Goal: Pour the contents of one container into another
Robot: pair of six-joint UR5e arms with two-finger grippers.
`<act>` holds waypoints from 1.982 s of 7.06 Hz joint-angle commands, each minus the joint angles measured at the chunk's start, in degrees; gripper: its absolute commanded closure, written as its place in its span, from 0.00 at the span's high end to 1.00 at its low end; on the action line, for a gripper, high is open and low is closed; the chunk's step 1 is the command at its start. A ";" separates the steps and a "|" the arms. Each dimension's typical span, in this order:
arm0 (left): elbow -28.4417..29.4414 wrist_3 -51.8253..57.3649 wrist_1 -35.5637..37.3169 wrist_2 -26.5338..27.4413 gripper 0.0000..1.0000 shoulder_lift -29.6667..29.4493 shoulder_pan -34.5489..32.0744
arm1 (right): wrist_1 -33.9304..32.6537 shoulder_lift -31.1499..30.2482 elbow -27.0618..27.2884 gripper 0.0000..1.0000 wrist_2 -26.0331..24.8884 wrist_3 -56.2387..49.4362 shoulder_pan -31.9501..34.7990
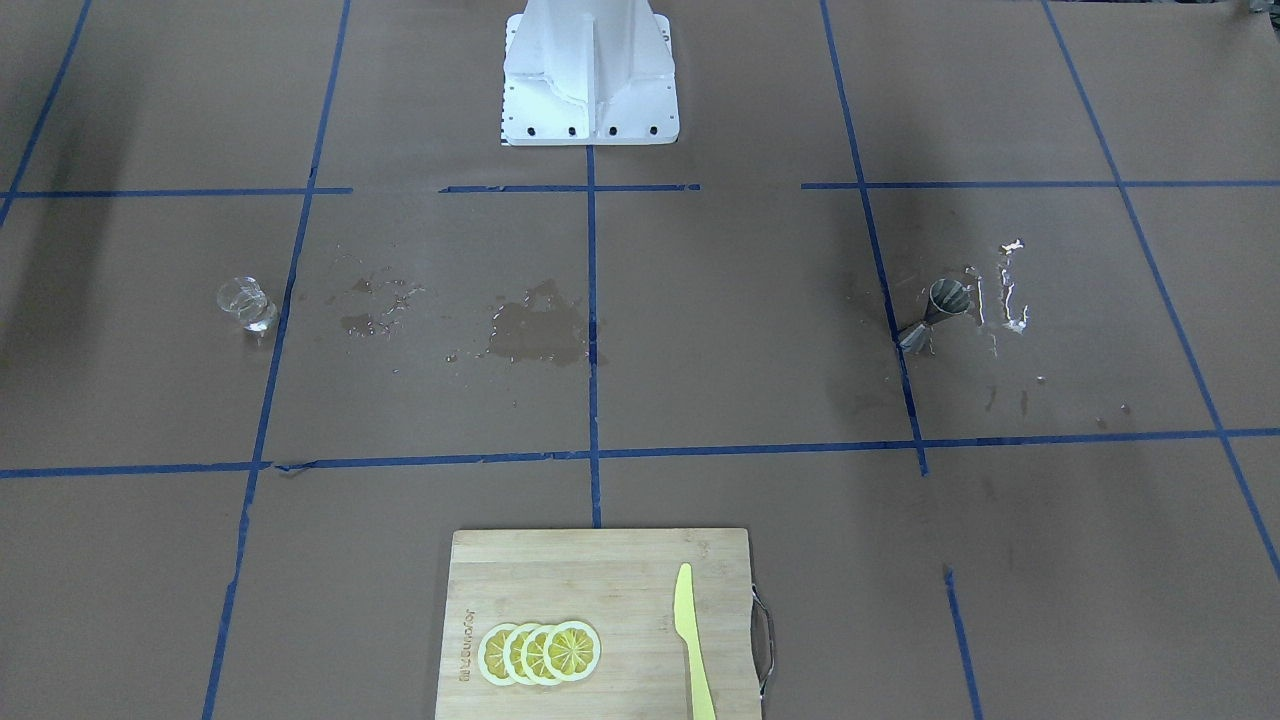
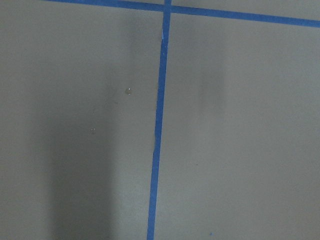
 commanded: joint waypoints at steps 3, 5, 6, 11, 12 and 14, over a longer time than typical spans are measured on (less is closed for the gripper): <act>0.13 0.09 -2.04 0.17 1.00 -0.17 0.21 | 0.09 1.08 1.10 1.00 0.37 -0.20 0.00; 1.18 -0.26 -10.55 2.89 1.00 0.18 0.39 | 1.40 2.67 2.42 1.00 0.63 0.15 0.00; 0.75 -0.61 -10.93 2.46 1.00 -0.52 0.39 | 1.41 6.24 1.90 1.00 0.11 1.02 0.00; 4.51 -0.35 -34.84 2.28 1.00 -3.42 0.39 | 4.31 9.97 0.84 1.00 1.07 1.28 0.09; 4.79 -2.01 -43.02 2.37 1.00 -3.43 0.39 | 4.22 9.53 0.75 1.00 2.64 -2.45 0.09; 5.91 -5.36 -53.23 -4.62 1.00 -2.55 0.39 | 4.39 9.87 0.84 1.00 4.15 -1.79 0.09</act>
